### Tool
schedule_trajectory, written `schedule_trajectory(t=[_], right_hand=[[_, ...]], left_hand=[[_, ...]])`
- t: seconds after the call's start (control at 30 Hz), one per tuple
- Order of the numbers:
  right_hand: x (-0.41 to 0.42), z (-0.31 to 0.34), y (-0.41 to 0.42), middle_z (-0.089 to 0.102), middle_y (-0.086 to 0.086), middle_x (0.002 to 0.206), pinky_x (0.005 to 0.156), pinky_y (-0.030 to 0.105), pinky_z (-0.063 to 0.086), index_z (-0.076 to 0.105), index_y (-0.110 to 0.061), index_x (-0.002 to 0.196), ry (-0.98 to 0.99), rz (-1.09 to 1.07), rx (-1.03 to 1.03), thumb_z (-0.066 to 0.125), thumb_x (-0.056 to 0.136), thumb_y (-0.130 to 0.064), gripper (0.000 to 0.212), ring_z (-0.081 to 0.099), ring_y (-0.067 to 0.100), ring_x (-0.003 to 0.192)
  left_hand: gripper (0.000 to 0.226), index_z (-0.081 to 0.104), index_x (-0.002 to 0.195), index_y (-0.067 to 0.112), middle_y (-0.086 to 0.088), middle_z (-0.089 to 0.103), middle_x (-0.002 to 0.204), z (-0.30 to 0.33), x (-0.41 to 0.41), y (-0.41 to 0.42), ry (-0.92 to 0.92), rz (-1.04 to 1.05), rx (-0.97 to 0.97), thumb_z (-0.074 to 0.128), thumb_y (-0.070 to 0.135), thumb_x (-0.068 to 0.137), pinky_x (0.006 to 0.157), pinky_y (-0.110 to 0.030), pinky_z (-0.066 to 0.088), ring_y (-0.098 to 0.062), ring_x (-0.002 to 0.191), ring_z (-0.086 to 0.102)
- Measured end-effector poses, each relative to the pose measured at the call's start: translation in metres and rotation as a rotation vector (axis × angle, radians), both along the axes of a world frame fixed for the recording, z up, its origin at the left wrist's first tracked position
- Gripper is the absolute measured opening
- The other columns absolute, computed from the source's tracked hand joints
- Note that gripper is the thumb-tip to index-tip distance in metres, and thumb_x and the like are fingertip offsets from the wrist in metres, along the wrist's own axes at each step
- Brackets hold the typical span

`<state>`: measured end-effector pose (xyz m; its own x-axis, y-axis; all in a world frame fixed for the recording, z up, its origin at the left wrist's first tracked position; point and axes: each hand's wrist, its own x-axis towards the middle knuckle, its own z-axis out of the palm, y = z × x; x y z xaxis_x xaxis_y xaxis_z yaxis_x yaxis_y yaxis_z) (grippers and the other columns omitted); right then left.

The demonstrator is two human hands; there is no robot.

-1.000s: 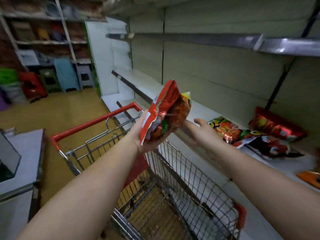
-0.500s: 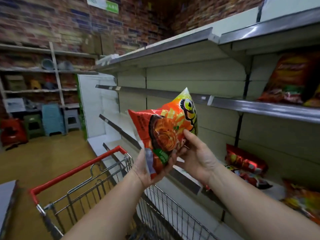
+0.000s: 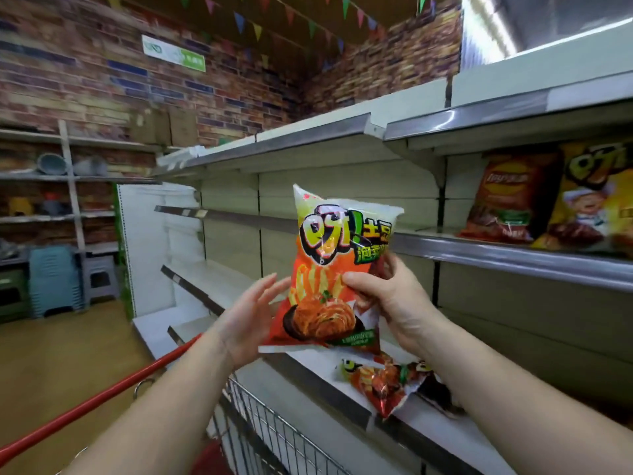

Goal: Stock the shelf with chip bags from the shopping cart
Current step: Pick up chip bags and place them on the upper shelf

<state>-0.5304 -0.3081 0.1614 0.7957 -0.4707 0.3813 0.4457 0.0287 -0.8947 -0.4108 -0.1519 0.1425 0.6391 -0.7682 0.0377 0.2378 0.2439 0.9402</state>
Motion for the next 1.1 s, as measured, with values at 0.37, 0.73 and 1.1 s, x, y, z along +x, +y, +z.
schedule_trajectory(t=[0.37,0.73,1.1], right_hand=[[-0.010,0.036,-0.030,0.069,0.004,0.109,0.087,0.042,0.054,0.055,-0.019,0.112,-0.035,-0.340,-0.147,0.086,0.062,-0.018,0.058,0.067,0.022,0.096],[-0.028,0.071,-0.048,0.068,-0.002,0.105,0.076,0.025,0.057,0.053,-0.025,0.108,0.050,-0.522,-0.317,0.074,0.077,-0.019,0.038,0.068,0.005,0.086],[-0.056,0.087,-0.098,0.058,0.001,0.121,0.096,0.043,0.048,0.043,-0.021,0.134,0.274,-0.969,-0.311,0.072,0.076,-0.040,0.068,0.059,0.023,0.108]], left_hand=[[0.086,0.042,0.132,0.024,-0.003,0.064,0.115,0.052,-0.018,-0.053,-0.617,0.029,0.136,0.078,0.048,0.058,0.081,-0.027,0.054,-0.016,0.098,0.067],[0.057,0.051,0.129,0.015,0.000,0.067,0.113,0.079,0.002,-0.120,-0.621,-0.012,-0.028,0.068,0.039,0.081,0.081,-0.022,0.052,-0.010,0.096,0.066],[0.076,0.035,0.143,0.019,-0.004,0.056,0.130,0.100,-0.016,-0.199,-0.692,-0.279,-0.005,0.068,0.047,0.080,0.086,-0.025,0.049,-0.017,0.108,0.060]])
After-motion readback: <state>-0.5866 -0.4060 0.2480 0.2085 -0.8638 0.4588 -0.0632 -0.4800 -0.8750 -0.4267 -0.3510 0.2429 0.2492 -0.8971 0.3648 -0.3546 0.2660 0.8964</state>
